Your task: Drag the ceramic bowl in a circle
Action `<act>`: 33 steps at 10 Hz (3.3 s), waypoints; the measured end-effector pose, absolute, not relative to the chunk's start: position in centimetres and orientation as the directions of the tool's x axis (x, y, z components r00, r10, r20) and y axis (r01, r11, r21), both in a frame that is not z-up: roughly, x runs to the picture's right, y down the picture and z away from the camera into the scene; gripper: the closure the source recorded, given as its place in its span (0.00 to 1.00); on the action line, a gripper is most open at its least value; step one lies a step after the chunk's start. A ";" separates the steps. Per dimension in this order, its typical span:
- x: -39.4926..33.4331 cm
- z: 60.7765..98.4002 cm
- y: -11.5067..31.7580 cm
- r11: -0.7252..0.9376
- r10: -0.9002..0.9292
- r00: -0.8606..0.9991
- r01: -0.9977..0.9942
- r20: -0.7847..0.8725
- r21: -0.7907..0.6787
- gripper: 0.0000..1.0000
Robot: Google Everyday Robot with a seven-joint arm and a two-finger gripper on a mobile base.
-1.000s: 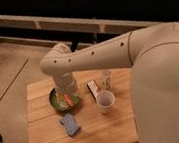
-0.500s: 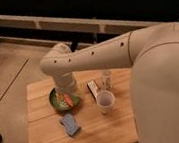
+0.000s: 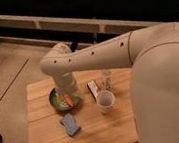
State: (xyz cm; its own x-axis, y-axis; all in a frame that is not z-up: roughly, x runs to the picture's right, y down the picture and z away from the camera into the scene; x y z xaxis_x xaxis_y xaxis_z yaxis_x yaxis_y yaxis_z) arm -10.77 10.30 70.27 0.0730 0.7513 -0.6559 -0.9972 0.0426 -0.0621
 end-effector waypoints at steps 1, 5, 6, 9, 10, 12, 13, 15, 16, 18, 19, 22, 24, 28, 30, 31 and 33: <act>-10.8 70.3 10.3 0.043 0.751 0.073 -0.997 -0.656 -0.062 0.35; -10.8 70.3 10.3 0.043 0.751 0.073 -0.997 -0.656 -0.062 0.35; -10.8 70.3 10.3 0.043 0.751 0.073 -0.997 -0.656 -0.062 0.35; -10.8 70.3 10.3 0.048 0.753 0.077 -0.997 -0.654 -0.062 0.35; -10.8 70.7 9.8 0.062 0.766 0.086 -0.996 -0.637 -0.060 0.35; -10.4 72.8 6.7 0.082 0.821 0.113 -0.993 -0.560 -0.080 0.35; -10.0 74.6 4.8 0.094 0.845 0.142 -0.988 -0.516 -0.119 0.35; -8.6 77.4 3.3 0.092 0.859 0.164 -0.981 -0.485 -0.169 0.35; -7.3 79.1 2.9 0.086 0.862 0.167 -0.979 -0.479 -0.186 0.35; -6.5 79.9 2.6 0.079 0.863 0.165 -0.978 -0.477 -0.195 0.35; -6.8 79.8 2.7 0.081 0.863 0.168 -0.977 -0.477 -0.198 0.35; -5.8 81.3 3.5 0.063 0.856 0.151 -0.980 -0.495 -0.191 0.35; -3.8 83.5 4.1 0.056 0.845 0.133 -0.985 -0.519 -0.161 0.35; -4.3 86.5 4.6 0.131 0.820 0.211 -0.974 -0.533 -0.183 0.35; -5.3 88.0 5.6 0.152 0.796 0.247 -0.965 -0.553 -0.212 0.35; -5.5 88.7 6.2 0.155 0.783 0.256 -0.963 -0.566 -0.220 0.35; -5.6 90.1 7.0 0.149 0.762 0.260 -0.962 -0.592 -0.231 0.36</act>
State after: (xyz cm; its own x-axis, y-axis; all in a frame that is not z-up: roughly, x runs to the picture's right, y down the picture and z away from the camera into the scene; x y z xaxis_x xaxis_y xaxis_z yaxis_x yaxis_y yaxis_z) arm -5.58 7.04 90.14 0.2604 0.7624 -0.5925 -0.9615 0.1492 -0.2306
